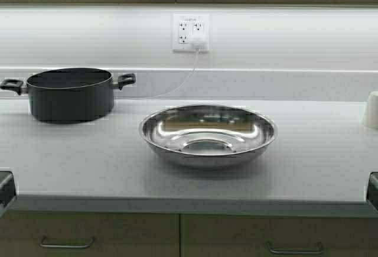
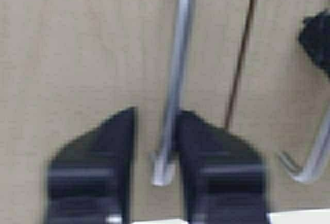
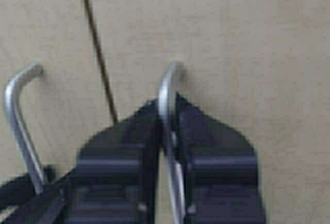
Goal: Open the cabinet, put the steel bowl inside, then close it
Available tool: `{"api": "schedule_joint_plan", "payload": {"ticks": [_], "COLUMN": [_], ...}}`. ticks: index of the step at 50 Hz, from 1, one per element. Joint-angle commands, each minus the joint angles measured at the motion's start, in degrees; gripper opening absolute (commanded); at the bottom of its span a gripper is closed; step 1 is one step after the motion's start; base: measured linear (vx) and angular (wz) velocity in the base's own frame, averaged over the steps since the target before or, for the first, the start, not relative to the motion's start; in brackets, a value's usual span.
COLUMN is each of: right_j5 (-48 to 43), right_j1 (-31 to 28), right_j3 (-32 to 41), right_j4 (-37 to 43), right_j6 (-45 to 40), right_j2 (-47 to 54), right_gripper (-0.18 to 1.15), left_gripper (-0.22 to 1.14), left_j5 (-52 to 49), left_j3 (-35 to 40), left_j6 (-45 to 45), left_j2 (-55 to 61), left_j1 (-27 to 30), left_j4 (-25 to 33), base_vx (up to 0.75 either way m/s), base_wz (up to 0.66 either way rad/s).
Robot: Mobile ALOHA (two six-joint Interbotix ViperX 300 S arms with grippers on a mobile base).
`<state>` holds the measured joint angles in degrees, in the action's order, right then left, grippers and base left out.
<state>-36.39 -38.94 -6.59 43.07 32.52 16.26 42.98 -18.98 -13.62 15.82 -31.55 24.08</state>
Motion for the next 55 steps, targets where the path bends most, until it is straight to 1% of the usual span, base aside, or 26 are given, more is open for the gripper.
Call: {"api": "schedule_joint_plan", "payload": {"ticks": [1,2,4,5,8,11,13,20,30,35,43,55], "right_j5": [5.71,6.33,7.03,6.94,7.38,8.26,9.05,9.40,10.72,13.36,14.41,18.11], "right_j1": [2.72,2.90,2.99,2.99,2.99,2.99,2.81,2.02,1.85,1.76,1.76,1.76], "right_j3": [3.08,3.16,3.34,3.34,2.90,1.23,-0.44,-7.82,-16.52,-19.95,-26.37,-32.17], "right_j4": [0.44,0.44,0.44,0.35,0.35,0.44,0.44,0.35,0.35,0.35,-0.35,-1.23], "right_j6": [-0.26,-0.26,-0.18,-0.18,-0.18,-0.18,-0.18,-0.18,0.18,0.26,0.97,1.23], "right_j2": [-0.62,-0.70,-0.79,-0.97,-2.11,-3.96,-5.62,-12.13,-20.65,-23.29,-27.60,-32.96], "right_gripper": [-0.02,-0.02,0.02,0.04,0.09,0.09,0.08,0.08,0.08,0.08,0.08,0.08], "left_gripper": [0.12,0.05,-0.07,-0.09,-0.05,0.03,0.06,0.03,0.03,0.03,0.03,0.03], "left_j5": [-12.30,-13.89,-15.47,-15.47,-14.68,-13.27,-12.39,-8.96,-8.53,-9.05,-11.16,-15.38], "left_j3": [6.94,7.29,7.82,7.73,7.12,5.54,3.78,-4.66,-11.25,-15.12,-20.30,-26.54], "left_j6": [0.18,0.09,0.00,0.00,-0.18,0.09,0.18,0.79,0.44,0.53,0.44,0.18], "left_j2": [0.00,-0.09,-0.18,-0.35,-1.14,-2.55,-4.04,-10.99,-17.67,-21.18,-26.63,-34.89], "left_j1": [2.29,2.46,2.81,2.90,2.90,2.64,2.37,1.49,1.14,1.05,1.05,1.05], "left_j4": [-0.53,-0.53,-0.53,-0.62,-1.05,-2.02,-2.64,-2.99,-2.99,-2.99,-3.08,-4.48], "base_vx": [-0.02,-0.02,-0.03,-0.04,-0.05,-0.08,-0.09,-0.08,-0.01,-0.04,-0.03,-0.04], "base_wz": [0.05,0.06,0.03,0.00,0.02,0.04,0.03,-0.01,0.01,-0.01,-0.02,-0.01]}}
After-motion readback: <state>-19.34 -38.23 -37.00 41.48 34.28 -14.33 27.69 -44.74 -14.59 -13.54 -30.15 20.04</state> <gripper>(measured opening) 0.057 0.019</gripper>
